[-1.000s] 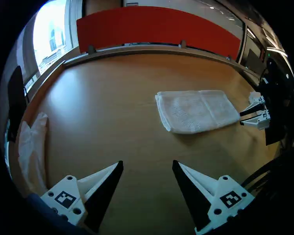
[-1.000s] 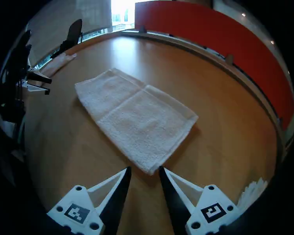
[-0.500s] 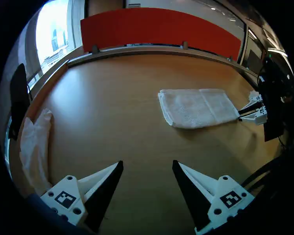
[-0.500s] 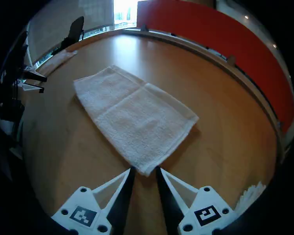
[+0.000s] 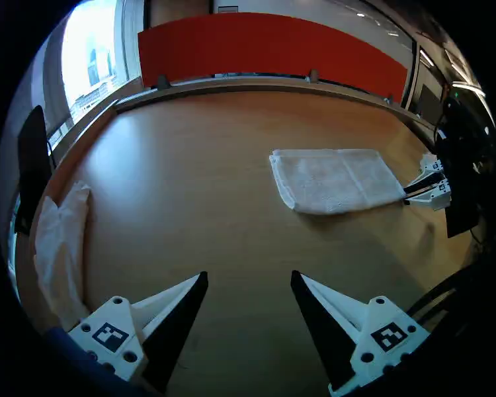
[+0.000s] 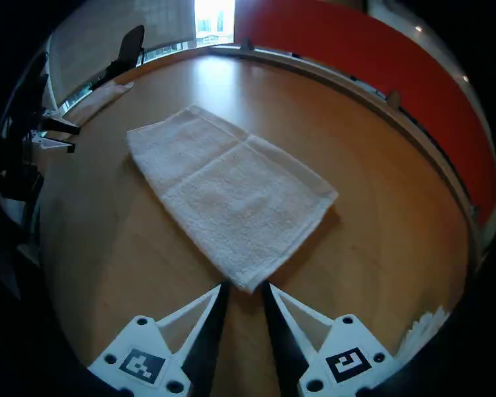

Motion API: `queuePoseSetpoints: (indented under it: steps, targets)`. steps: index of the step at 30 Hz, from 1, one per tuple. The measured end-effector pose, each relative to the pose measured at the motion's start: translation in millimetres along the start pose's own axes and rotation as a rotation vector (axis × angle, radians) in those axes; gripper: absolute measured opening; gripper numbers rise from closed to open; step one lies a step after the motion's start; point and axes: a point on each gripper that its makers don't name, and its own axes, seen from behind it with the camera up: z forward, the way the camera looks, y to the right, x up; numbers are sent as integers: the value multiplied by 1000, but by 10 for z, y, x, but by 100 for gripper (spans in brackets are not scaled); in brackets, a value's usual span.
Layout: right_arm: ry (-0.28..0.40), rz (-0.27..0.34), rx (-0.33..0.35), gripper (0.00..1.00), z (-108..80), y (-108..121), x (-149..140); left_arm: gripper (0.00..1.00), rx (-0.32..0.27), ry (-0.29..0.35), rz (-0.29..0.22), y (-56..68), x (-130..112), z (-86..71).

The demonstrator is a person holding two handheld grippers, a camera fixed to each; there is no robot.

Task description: Fold towel

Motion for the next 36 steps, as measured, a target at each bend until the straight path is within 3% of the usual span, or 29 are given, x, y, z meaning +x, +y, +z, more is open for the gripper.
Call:
queuePoseSetpoints:
  steps: [7,9,24,36]
  targets:
    - [10,-15,-1,8,10,-18,28,93,2,-2,3,-16,-3,-16]
    - [18,-13,-6,4,5,-11,50,93,3,-2,3,-19,-5,-20]
    - [50,0,-17,4,-79,-3,163,93,13,22,-6,-45,18,-51]
    - [101,-24,-37,4,-192,33,483,93,30,53,-23,-84,-36,-104]
